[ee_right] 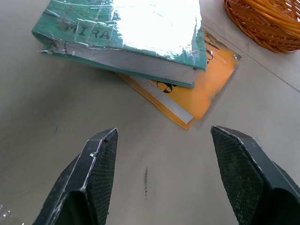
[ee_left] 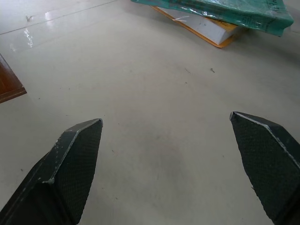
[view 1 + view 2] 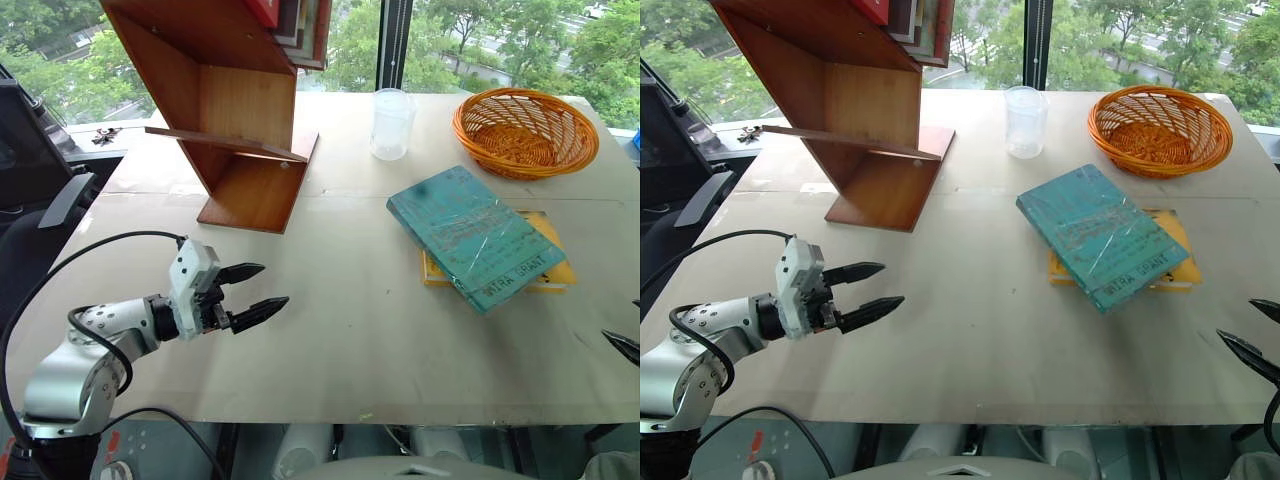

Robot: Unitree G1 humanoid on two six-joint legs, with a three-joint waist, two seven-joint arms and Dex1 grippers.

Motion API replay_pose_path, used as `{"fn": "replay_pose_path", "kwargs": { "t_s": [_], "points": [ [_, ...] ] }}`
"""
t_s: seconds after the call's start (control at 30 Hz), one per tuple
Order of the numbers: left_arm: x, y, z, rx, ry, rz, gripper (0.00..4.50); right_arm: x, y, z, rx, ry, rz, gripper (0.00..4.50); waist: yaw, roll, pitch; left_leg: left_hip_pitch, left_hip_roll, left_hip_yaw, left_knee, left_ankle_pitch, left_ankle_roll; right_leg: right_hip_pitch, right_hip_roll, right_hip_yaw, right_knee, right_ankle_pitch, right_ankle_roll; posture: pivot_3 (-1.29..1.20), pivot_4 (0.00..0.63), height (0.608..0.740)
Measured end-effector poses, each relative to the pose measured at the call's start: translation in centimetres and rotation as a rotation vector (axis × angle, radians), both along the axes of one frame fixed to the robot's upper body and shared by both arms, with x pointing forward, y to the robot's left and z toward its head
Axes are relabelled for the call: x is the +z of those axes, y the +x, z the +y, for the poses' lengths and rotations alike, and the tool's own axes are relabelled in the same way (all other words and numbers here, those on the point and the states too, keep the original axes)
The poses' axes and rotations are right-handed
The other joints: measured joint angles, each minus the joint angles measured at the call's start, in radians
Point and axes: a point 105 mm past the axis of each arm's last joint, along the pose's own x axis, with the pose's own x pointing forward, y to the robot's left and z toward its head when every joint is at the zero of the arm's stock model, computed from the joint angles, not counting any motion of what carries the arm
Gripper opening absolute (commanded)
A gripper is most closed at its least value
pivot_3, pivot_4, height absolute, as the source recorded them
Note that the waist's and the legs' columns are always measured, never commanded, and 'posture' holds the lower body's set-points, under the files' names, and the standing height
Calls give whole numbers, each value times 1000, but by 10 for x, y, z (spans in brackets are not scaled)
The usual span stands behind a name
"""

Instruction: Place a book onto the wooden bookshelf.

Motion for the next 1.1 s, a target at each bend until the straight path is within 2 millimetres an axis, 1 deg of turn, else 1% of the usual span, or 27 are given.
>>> {"fn": "replay_pose_path", "kwargs": {
  "t_s": [0.07, 0.1, 0.13, 0.17, 0.23, 0.27, 0.3, 0.33, 0.37, 0.4, 0.43, 0.47, 0.5, 0.53, 0.6, 0.63, 0.67, 0.73, 0.83, 0.87, 0.97, 1.0, 1.1],
  "points": [
    [0, 0, 0, 0, 0, 0, 4500, 0, 0, 0, -1, 0, -1, 3062, 0, 0, 0, 0, 0, 0, 0, 0, 0, 0, 0, 0, 0, 0, 0, 0, 150, 740],
    [3, 1, -2, -9, -12, -4, 4500, 1, 5, -1, -24, -3, -17, 3062, 0, 0, 0, 0, 0, 0, 0, 0, 0, 0, 0, 0, 0, 0, 0, 0, 150, 740],
    [9, 4, -5, -23, -25, -16, 4500, 2, 10, -2, -48, 0, -31, 3062, 1, -1, 0, 0, 0, 0, 0, 0, 0, 0, 0, 0, 0, 0, 0, 0, 150, 740],
    [24, 6, -15, -65, -53, -53, 4500, 9, 23, 0, -87, 17, -67, 3062, 0, -1, 1, 0, 0, 0, 0, 0, 0, 0, -1, 0, 0, 0, 0, 0, 150, 740],
    [35, 6, -23, -101, -65, -91, 4500, 14, 30, 3, -98, 23, -85, 3062, -1, 0, 1, 0, 0, 1, 0, 0, 0, 0, -1, 0, 0, 0, -1, 0, 150, 740],
    [43, 4, -30, -137, -74, -119, 4500, 20, 35, 5, -117, 33, -94, 3062, -1, 1, 0, 0, 0, 2, 0, 0, 0, 0, -1, 0, 0, 0, -1, 0, 150, 740],
    [50, 0, -37, -175, -85, -135, 4500, 24, 42, 5, -151, 50, -75, 2832, -2, 2, 0, 1, 0, 2, 0, 0, 0, 0, -1, 0, 0, 1, 0, 0, 150, 740],
    [52, -3, -42, -203, -93, -138, 4500, 27, 53, 3, -197, 74, -35, 2538, -4, 2, 0, 0, 0, 2, -1, 0, 0, -1, 0, 0, 0, 2, 2, 0, 150, 740],
    [54, -4, -46, -222, -96, -143, 4500, 30, 58, 3, -210, 80, -30, 2325, -3, 2, 0, 0, 0, 3, -1, 0, 0, -1, 0, 0, 0, 2, 2, 0, 150, 740],
    [56, -5, -48, -235, -94, -149, 4500, 34, 69, 6, -219, 95, -22, 1923, -6, 2, 0, 0, 0, 3, -1, 0, 0, -1, 0, 1, 0, 2, 3, 0, 150, 740],
    [60, -7, -56, -274, -92, -170, 4500, 49, 87, 13, -218, 98, -44, 1426, -11, 3, 2, 0, 0, 4, -1, 0, 0, -1, 0, 2, 0, 2, 3, 0, 150, 740],
    [63, -10, -60, -293, -92, -183, 4500, 56, 92, 16, -212, 88, -53, 983, -10, 3, 2, 0, 0, 5, -1, 0, 0, -2, 0, 2, 0, 2, 2, 0, 150, 740],
    [66, -12, -62, -305, -94, -197, 4500, 63, 103, 22, -201, 70, -57, 510, -10, 3, 2, 1, 0, 5, -1, 0, 0, -1, 1, 1, 0, 2, 3, 0, 150, 740],
    [68, -13, -64, -306, -97, -205, 4500, 68, 117, 28, -196, 49, -56, 35, -12, 3, 2, 0, 0, 4, -1, 0, 0, -2, 1, 1, 0, 2, 3, 0, 150, 740],
    [67, -14, -66, -310, -104, -204, 4500, 72, 139, 31, -212, 30, -51, 35, -13, 2, 3, 0, 0, 5, -2, 1, -1, -2, 1, 1, -1, 2, 3, 0, 150, 740],
    [66, -16, -67, -307, -112, -201, 4500, 69, 154, 32, -229, 24, -29, 35, -15, 1, 3, -1, 0, 5, -2, 2, -3, -2, 1, 1, -2, 2, 3, 0, 150, 740],
    [66, -17, -69, -311, -115, -202, 4500, 67, 162, 31, -243, 13, -12, 35, -15, 1, 4, -1, 0, 5, -2, 2, -3, -2, 1, 1, -2, 2, 3, 0, 150, 740],
    [66, -20, -72, -312, -131, -206, 4500, 54, 186, 30, -260, -18, 52, 35, -16, 1, 4, -3, -1, 5, -2, 3, -4, -3, 1, 0, -4, 2, 3, 0, 150, 740],
    [65, -24, -74, -307, -136, -206, 4500, 32, 202, 36, -225, -56, 136, 35, -15, 1, 4, -10, 0, 5, -2, 3, -4, -9, 1, 0, -5, 3, 3, 0, 150, 740],
    [63, -25, -74, -300, -135, -200, 4500, 22, 205, 39, -204, -66, 175, 35, -15, 1, 4, -14, 0, 5, -2, 3, -4, -13, 0, 0, -5, 3, 3, 0, 150, 740],
    [56, -25, -71, -261, -141, -174, 4500, 1, 206, 50, -142, -88, 255, 35, -16, 1, 4, -16, 0, 5, -2, 3, -4, -15, 0, 0, -5, 3, 4, 0, 150, 740],
    [56, -26, -71, -258, -142, -172, 4500, 0, 205, 51, -136, -89, 260, 35, -16, 1, 4, -16, 0, 5, -2, 3, -4, -15, 0, 0, -5, 3, 4, 0, 150, 740],
    [50, -30, -70, -230, -144, -161, 4500, -1, 205, 70, -59, -83, 263, 35, -20, 1, 4, -16, 0, 5, -2, 3, -4, -15, 0, 0, -5, 3, 4, 0, 150, 740]
  ]
}}
